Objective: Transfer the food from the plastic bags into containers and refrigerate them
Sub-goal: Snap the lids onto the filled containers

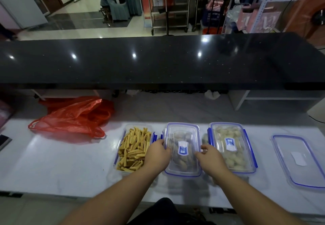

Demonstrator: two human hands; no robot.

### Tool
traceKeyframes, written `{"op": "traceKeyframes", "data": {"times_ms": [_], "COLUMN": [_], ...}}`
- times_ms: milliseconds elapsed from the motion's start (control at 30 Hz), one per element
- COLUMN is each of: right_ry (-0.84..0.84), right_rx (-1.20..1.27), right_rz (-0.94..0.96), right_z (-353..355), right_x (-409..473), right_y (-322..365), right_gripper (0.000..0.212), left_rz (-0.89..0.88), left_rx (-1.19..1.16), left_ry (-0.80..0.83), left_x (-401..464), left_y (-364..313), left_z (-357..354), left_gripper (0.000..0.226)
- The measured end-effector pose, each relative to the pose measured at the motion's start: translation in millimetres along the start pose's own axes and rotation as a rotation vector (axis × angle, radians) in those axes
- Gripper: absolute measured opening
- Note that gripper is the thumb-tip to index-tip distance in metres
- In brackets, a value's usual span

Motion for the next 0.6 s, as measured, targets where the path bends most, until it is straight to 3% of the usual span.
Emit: {"op": "traceKeyframes", "data": {"times_ms": [367,600], "right_ry": [0.019,0.045], "right_rx": [-0.245,-0.277], "right_rz": [0.063,0.047], "right_z": [-1,-6], "right_x": [5,12], "right_y": [14,12], "right_gripper": [0.014,0.014], "left_rz": [-0.003,0.058], "left_rx": [0.069,0.058], "left_ry": [-0.045,-0.002], "left_x": [7,17], "left_y": [3,16], "left_z": [1,-6], "left_gripper": [0.026,0.021]}}
Point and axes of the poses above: each hand's wrist, its own x-axis towards the middle knuckle, its own z-axis out of the back of the hand, y = z × x, the point moved 9 cm from there along x, towards the middle knuckle, and after that the axes turned 3 degrees about y, right-handed, at the moved point
